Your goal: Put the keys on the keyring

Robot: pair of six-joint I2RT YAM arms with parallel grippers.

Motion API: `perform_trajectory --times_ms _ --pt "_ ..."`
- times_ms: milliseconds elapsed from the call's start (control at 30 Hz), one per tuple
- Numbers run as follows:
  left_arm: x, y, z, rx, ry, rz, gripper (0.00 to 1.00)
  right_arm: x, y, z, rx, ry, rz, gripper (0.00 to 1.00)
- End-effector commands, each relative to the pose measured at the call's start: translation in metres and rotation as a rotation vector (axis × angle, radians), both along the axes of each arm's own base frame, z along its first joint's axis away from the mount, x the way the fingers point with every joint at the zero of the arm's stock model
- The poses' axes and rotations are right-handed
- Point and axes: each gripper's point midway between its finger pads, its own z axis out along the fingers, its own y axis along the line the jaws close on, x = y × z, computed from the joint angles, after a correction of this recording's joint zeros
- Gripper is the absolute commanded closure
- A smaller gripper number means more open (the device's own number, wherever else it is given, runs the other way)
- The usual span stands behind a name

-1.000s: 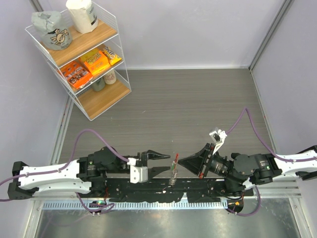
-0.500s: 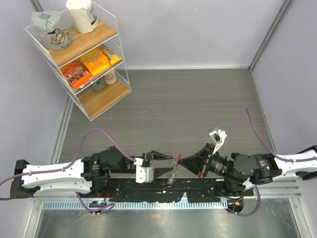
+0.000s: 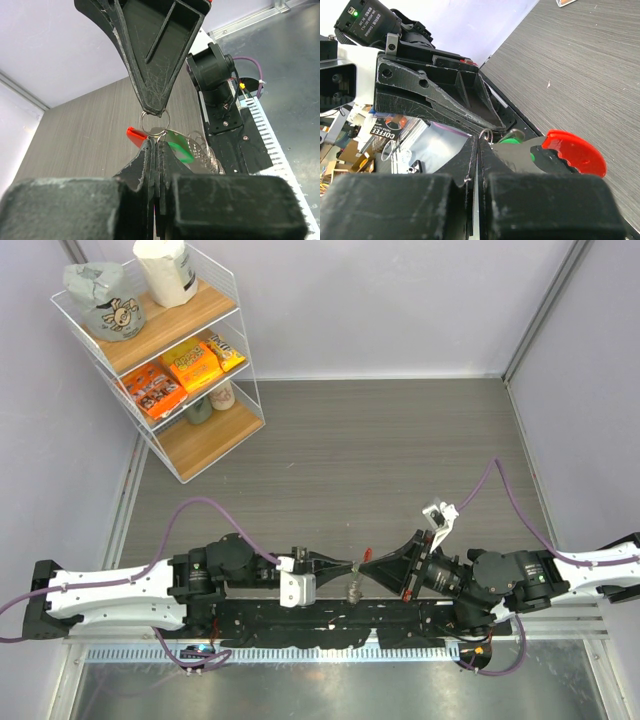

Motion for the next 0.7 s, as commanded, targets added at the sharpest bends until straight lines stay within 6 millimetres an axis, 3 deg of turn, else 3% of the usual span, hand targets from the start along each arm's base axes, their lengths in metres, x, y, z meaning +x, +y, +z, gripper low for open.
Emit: perform_trajectory --times_ms 0,667 --pt "0.001 -0.001 0.040 -0.109 -0.035 0.003 1.00 0.000 0.001 0.016 0.079 0.031 -0.005 0.95" --pt "0.008 0.010 0.065 -0.214 -0.065 0.052 1.00 -0.004 0.005 -0.008 0.046 0.076 -0.001 0.94"
